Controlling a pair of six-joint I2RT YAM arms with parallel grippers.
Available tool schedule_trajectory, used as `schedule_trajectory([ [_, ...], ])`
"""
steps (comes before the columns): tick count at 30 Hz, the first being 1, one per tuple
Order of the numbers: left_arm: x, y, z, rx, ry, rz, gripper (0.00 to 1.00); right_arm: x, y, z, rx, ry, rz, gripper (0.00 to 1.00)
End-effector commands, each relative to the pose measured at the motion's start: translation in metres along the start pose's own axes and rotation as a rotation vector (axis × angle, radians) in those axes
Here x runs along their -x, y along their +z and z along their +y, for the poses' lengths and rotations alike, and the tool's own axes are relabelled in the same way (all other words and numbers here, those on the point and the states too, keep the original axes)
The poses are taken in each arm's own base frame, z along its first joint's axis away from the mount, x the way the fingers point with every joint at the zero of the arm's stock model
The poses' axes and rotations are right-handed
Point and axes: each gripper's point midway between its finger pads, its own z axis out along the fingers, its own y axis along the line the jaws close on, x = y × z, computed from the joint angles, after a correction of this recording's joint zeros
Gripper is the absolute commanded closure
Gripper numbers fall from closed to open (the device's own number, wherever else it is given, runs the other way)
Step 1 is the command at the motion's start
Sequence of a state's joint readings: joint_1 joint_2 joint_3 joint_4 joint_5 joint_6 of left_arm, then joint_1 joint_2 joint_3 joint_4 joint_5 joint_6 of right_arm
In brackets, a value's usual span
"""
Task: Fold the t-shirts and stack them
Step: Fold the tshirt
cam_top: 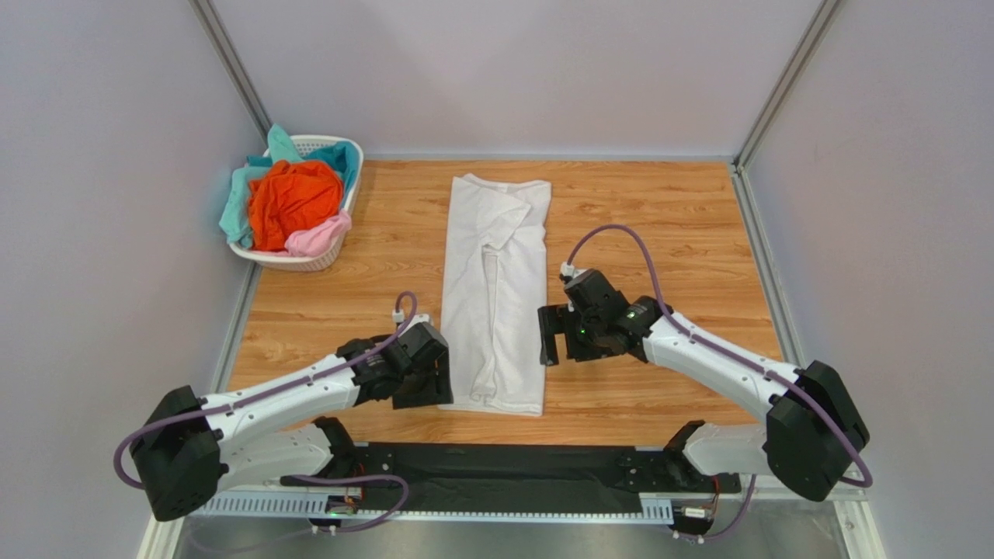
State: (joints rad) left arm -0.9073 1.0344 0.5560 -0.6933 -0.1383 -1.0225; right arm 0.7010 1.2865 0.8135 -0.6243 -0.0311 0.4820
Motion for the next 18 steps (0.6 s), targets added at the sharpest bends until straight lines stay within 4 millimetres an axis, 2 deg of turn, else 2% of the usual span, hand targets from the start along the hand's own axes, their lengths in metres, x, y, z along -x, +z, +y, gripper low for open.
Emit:
schedule_trajectory([
  [1, -0.005, 0.006, -0.022, -0.109, 0.030, 0.041, 0.31, -0.005, -0.003, 0.014, 0.019, 0.012, -0.029, 0.02],
  [3, -0.008, 0.009, -0.024, -0.122, 0.023, 0.054, 0.35, -0.020, 0.000, 0.019, 0.023, -0.006, 0.006, 0.03],
  [4, -0.010, 0.011, -0.022, -0.111, 0.021, 0.063, 0.41, -0.020, 0.001, 0.017, -0.003, -0.014, -0.006, 0.03],
  [7, -0.014, 0.016, -0.016, -0.086, 0.015, 0.073, 0.49, -0.033, 0.002, 0.028, 0.028, -0.039, 0.017, 0.05],
  [11, -0.015, 0.023, -0.009, -0.046, 0.012, 0.073, 0.55, -0.045, 0.004, 0.040, 0.075, -0.072, 0.045, 0.08],
  [12, -0.014, 0.025, -0.008, -0.036, 0.004, 0.073, 0.60, -0.047, 0.005, 0.042, 0.083, -0.077, 0.055, 0.09],
  [18, -0.013, 0.031, 0.002, 0.006, -0.023, 0.084, 0.68, -0.065, 0.009, 0.049, 0.101, -0.129, 0.106, 0.12],
])
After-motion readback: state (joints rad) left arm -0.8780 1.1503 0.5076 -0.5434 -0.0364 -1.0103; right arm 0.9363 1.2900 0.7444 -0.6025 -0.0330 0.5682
